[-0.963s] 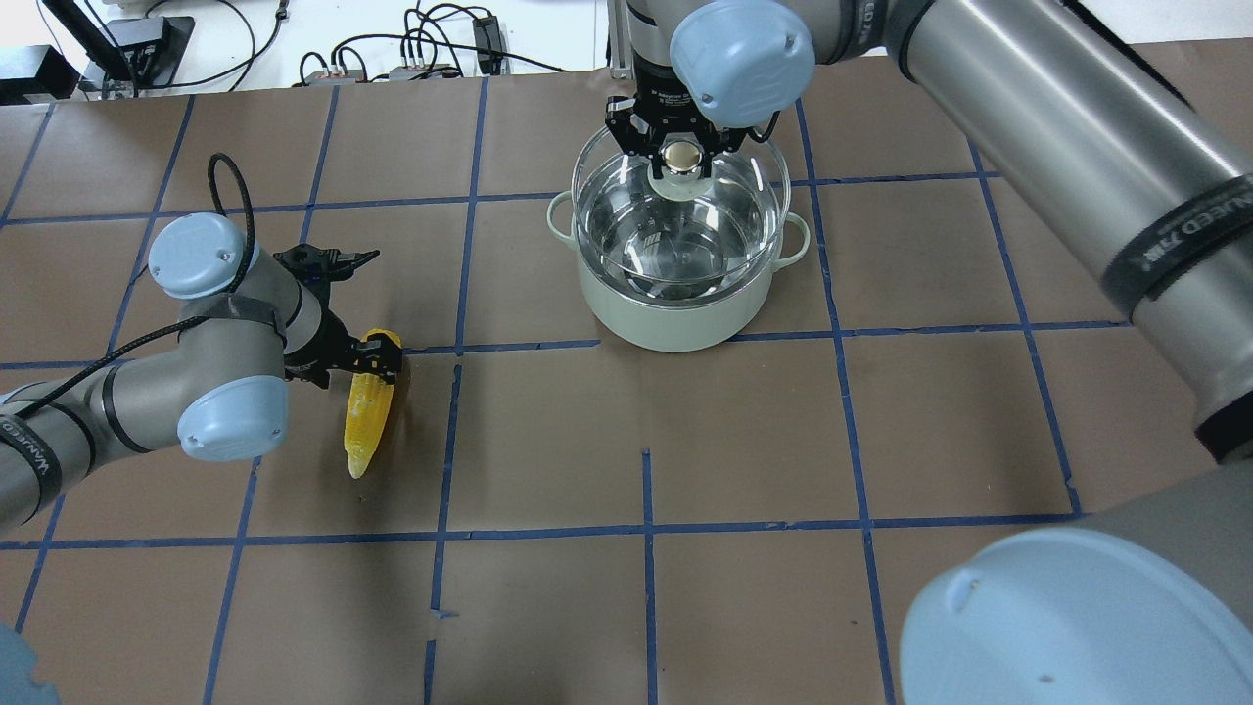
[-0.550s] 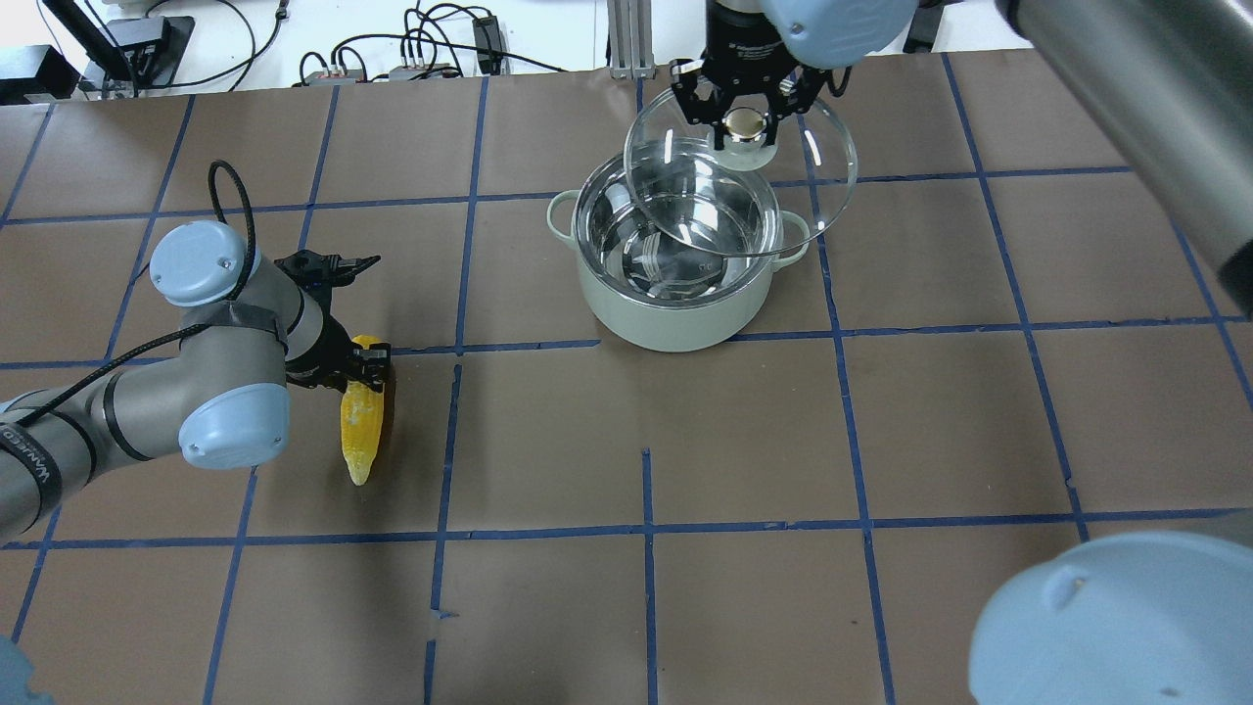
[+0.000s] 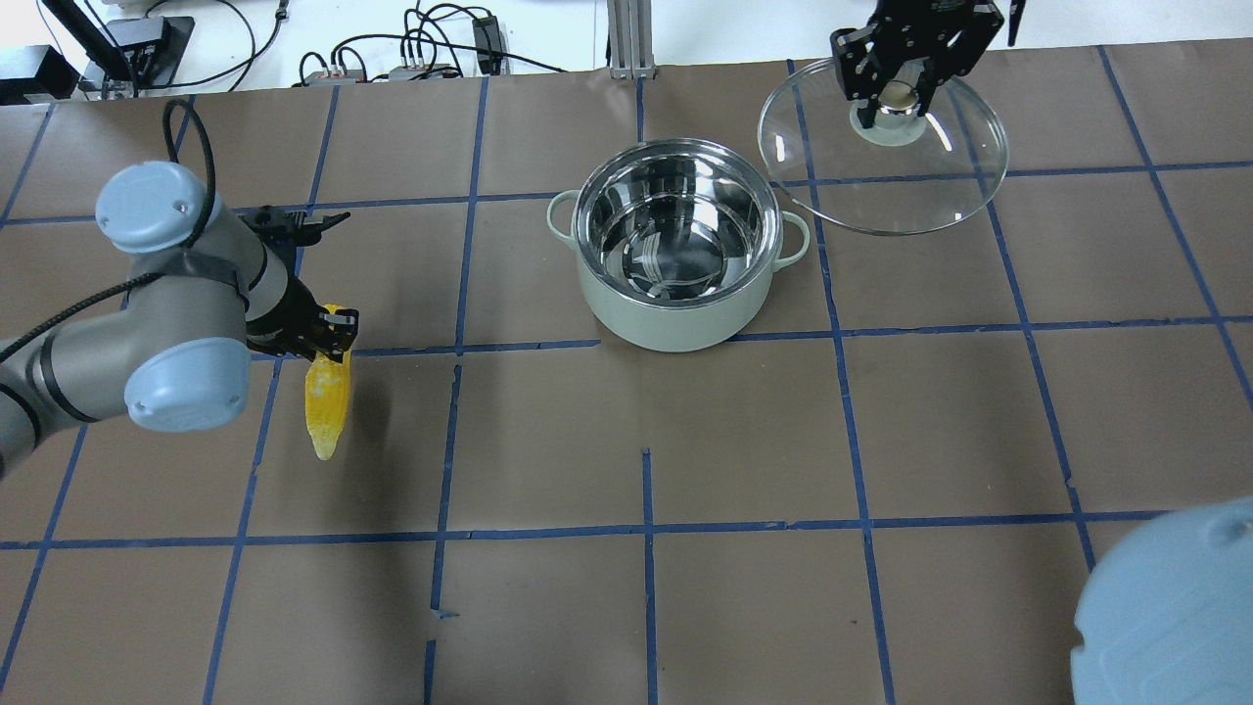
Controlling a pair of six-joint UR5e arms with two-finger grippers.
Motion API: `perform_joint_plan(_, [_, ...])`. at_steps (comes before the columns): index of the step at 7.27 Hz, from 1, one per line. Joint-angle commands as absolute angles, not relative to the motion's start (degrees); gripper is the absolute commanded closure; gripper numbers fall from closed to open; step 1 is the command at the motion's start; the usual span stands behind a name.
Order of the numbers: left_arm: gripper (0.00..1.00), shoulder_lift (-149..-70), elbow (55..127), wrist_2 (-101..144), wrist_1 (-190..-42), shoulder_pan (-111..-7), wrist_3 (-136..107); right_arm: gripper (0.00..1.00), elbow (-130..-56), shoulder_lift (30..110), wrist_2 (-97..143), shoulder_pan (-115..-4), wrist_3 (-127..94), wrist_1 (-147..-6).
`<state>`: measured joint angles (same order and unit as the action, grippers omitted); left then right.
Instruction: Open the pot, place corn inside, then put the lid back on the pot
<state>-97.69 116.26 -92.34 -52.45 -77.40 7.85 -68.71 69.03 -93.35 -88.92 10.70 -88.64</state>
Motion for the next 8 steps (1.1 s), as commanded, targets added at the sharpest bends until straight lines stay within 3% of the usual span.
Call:
perform_joint_plan(1, [0.97,-96.6,103.4,-92.2,-68.1,-82.9,-0.2,0.84,-72.2,69.5,-93.3,-83.6,16.1,-88.4])
perform_joint_plan(4, [0.97,-105.9,86.7,-92.8,-74.3,-100.2,-14.8,0.84,-74.9,69.8,-93.2,-82.9,16.5,-89.2])
perform_joint_plan(8, [0.97,-121.3,68.1,-93.0,-74.4,-110.9,-17.0,0.84,-76.3,71.0,-93.2,-82.7,16.5,-89.4])
